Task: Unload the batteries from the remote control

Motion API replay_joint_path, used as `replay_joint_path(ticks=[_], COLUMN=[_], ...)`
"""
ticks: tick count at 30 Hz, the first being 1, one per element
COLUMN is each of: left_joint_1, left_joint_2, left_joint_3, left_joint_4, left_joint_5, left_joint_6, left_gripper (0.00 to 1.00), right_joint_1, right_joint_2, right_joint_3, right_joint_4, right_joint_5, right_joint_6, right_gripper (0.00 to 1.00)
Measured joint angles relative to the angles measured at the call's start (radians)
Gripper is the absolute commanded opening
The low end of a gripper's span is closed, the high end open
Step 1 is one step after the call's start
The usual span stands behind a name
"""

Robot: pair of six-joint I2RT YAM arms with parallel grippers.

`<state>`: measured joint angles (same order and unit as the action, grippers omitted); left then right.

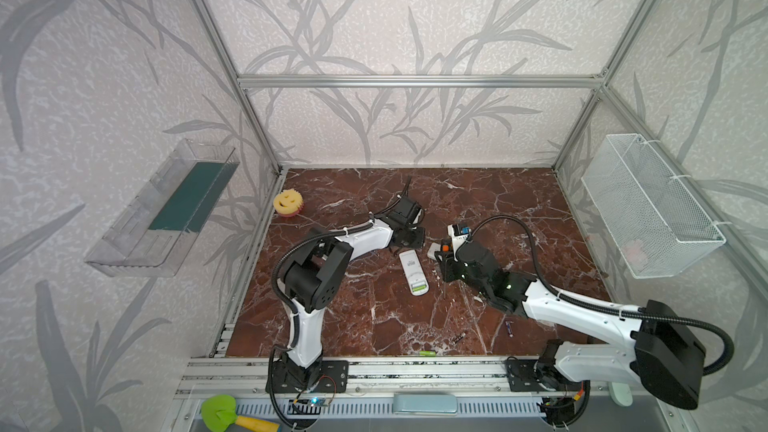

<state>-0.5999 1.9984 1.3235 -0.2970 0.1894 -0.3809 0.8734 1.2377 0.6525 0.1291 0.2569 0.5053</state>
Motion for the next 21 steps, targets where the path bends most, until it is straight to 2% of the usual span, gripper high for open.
replay_joint_path(ticks=[7,15,21], left_joint_1=[-0.010,-0.016,-0.017], left_joint_2=[0.018,-0.095,-0.187], left_joint_3=[0.027,-0.095,-0.201], left_joint_4=[-0.118,-0.155,-0.151], left_joint_5=[-0.018,-0.051,-0.071], left_joint_6=[0.058,0.052,0.002], left_gripper=[0.27,0.27,0.43], right_joint_1=[0.000,-0.007,-0.008], right_joint_2=[-0.011,-0.010,0.008], right_joint_3=[-0.008,-0.011,-0.010], right_joint_4=[0.000,0.002,0.005], right_joint_5=[0.005,0.006,0.056], right_joint_6=[0.006,0.028,0.042], right_gripper=[0.00,0.00,0.00])
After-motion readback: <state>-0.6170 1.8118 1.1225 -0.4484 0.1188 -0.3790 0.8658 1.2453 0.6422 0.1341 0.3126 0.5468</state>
